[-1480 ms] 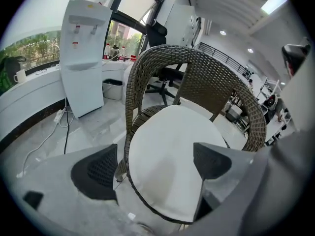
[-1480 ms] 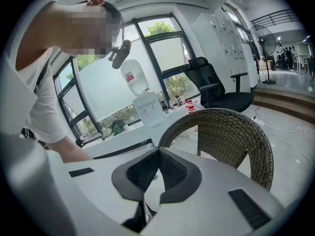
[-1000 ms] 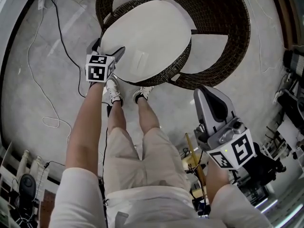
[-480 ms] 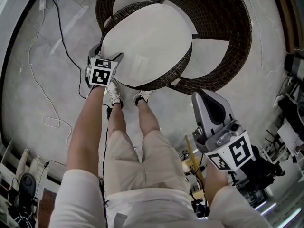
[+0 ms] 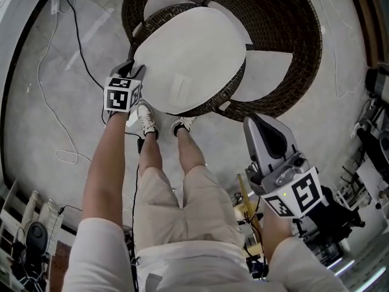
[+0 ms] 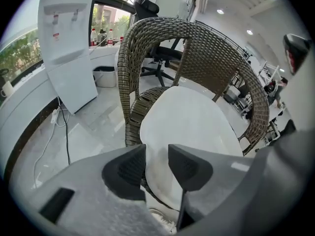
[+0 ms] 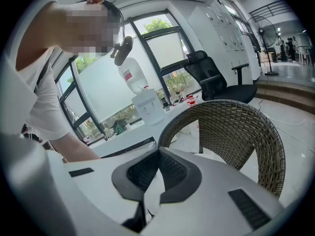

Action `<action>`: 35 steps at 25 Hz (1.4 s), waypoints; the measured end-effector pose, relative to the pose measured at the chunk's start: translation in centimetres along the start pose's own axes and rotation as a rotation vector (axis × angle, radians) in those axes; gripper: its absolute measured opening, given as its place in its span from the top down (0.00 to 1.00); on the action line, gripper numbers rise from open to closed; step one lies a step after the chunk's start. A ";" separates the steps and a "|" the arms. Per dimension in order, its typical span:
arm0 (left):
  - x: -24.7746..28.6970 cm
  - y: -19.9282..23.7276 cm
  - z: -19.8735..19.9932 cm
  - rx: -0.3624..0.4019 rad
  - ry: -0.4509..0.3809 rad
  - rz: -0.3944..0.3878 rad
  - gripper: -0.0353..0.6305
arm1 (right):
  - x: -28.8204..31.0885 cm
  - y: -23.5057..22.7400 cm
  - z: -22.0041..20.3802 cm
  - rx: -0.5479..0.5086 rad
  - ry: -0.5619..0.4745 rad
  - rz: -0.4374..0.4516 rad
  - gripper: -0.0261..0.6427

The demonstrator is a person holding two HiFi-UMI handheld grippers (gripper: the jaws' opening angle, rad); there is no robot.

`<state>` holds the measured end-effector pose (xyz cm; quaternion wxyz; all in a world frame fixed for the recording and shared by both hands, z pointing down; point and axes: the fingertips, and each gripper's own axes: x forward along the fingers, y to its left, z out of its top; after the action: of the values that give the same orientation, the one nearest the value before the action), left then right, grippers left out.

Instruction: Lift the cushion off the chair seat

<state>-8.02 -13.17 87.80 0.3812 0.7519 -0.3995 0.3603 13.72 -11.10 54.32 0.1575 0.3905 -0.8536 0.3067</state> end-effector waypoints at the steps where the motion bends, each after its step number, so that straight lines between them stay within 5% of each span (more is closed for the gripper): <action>1: -0.1 0.1 0.0 -0.019 0.006 -0.003 0.75 | 0.0 0.0 0.0 -0.001 0.000 0.000 0.96; 7: -0.7 0.6 0.0 -0.087 0.014 0.017 0.84 | -0.3 0.1 0.1 -0.009 -0.002 -0.009 0.96; 24: -6.4 -1.9 3.3 -0.168 -0.227 -0.147 0.91 | -0.9 3.7 2.0 -0.039 -0.047 -0.016 0.96; 35: -13.8 -5.4 9.2 -0.006 -0.341 -0.167 0.91 | -4.4 7.8 5.3 -0.081 -0.129 -0.031 0.96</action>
<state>-6.93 -14.46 70.49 0.3388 0.8314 -0.3957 0.1934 10.46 -8.05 44.96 0.1224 0.4159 -0.8676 0.2435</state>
